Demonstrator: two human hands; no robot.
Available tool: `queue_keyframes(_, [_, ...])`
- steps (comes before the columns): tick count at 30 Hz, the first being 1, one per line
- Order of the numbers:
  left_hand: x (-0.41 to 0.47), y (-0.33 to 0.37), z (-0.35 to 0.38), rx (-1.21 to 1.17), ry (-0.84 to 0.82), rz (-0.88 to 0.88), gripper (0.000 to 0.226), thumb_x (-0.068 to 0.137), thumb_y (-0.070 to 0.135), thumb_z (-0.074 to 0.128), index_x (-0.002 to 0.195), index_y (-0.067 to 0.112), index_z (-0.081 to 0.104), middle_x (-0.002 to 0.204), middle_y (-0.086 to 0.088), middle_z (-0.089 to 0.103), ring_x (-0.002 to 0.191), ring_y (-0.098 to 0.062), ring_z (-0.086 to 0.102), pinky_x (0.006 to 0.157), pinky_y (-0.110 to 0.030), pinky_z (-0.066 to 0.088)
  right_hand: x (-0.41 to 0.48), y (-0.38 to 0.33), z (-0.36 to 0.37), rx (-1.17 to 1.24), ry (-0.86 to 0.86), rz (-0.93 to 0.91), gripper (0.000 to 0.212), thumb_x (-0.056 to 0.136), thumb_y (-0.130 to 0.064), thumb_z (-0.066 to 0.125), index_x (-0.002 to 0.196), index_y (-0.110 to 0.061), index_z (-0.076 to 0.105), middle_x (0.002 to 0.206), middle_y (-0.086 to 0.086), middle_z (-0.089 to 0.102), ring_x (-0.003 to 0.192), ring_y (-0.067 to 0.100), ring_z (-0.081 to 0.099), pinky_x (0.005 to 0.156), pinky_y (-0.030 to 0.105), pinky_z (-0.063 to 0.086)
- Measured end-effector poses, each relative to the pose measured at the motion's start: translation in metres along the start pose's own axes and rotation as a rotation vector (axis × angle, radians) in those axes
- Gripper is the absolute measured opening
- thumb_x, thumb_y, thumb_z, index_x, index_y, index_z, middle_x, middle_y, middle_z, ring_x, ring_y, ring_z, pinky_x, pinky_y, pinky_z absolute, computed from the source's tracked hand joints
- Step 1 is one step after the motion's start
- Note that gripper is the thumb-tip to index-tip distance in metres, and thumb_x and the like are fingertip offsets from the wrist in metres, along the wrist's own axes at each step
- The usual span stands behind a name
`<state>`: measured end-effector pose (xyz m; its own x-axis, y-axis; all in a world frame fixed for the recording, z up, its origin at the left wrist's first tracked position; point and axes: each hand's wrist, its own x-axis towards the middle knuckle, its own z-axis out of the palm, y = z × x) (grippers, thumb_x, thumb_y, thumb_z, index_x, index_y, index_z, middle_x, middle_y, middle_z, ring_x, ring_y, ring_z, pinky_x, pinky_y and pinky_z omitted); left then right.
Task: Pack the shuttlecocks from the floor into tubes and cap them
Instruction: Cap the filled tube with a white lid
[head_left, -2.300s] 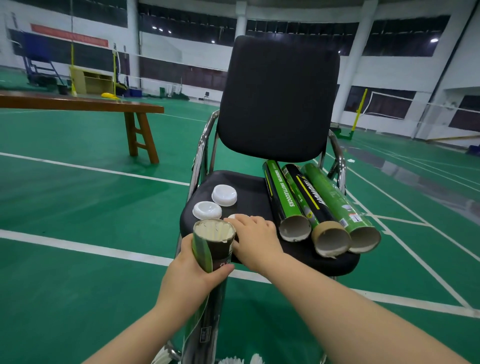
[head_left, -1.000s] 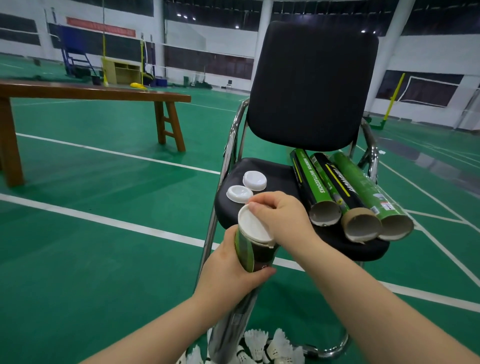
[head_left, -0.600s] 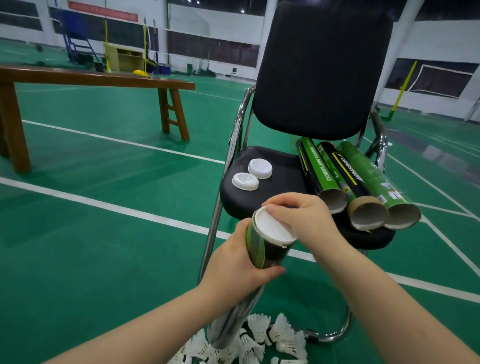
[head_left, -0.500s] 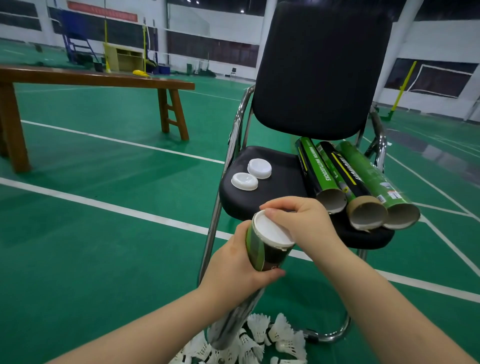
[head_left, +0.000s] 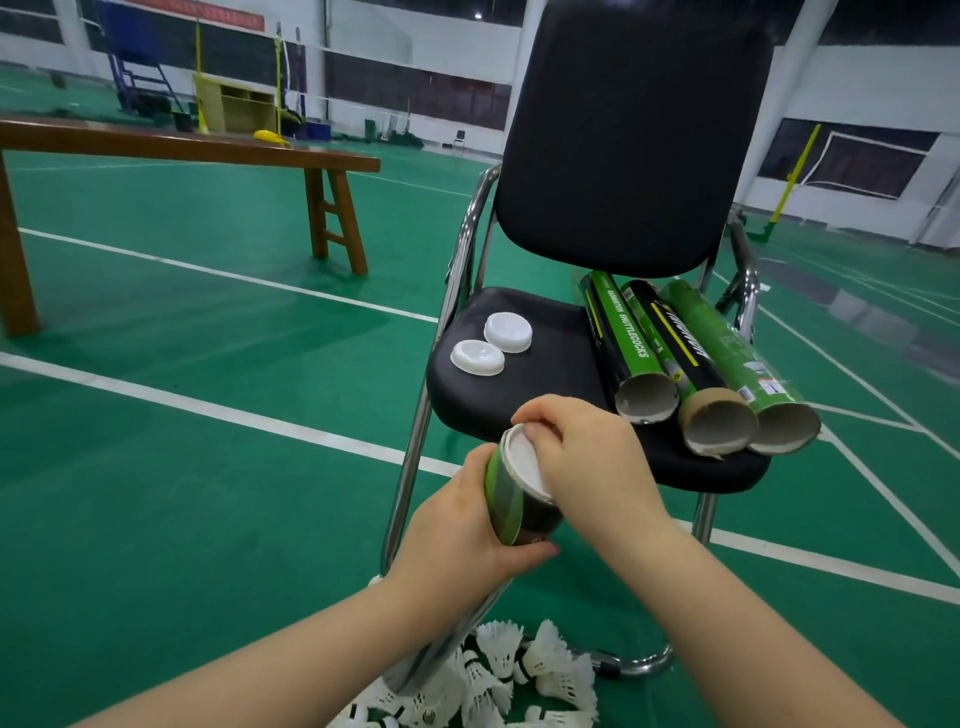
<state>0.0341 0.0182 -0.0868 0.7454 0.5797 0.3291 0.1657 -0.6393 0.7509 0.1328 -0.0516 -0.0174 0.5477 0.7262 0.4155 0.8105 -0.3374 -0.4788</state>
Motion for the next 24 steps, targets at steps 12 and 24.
queue_keyframes(12, [-0.0025, 0.0063, -0.0046, 0.031, 0.005, 0.009, 0.079, 0.065, 0.050, 0.074, 0.127, 0.035, 0.028, 0.091, 0.027, 0.043, 0.087, -0.002, 0.047, 0.067, -0.012, 0.034, 0.0000, 0.0010, -0.0015, 0.261, -0.180, 0.103, 0.033, 0.094, -0.013, 0.042, 0.108, -0.030, 0.067, 0.110, -0.009, 0.064, 0.104, 0.010, 0.054, 0.091, 0.024, 0.042])
queue_keyframes(24, [-0.0064, 0.0039, -0.0010, 0.111, -0.022, 0.001, 0.081, 0.065, 0.054, 0.073, 0.129, 0.031, 0.028, 0.097, 0.019, 0.045, 0.085, -0.005, 0.045, 0.072, -0.016, 0.035, -0.0008, 0.0028, -0.0037, 0.005, -0.376, 0.091, 0.028, 0.099, -0.020, 0.032, 0.116, -0.028, 0.053, 0.113, 0.002, 0.060, 0.103, 0.020, 0.053, 0.085, 0.029, 0.041])
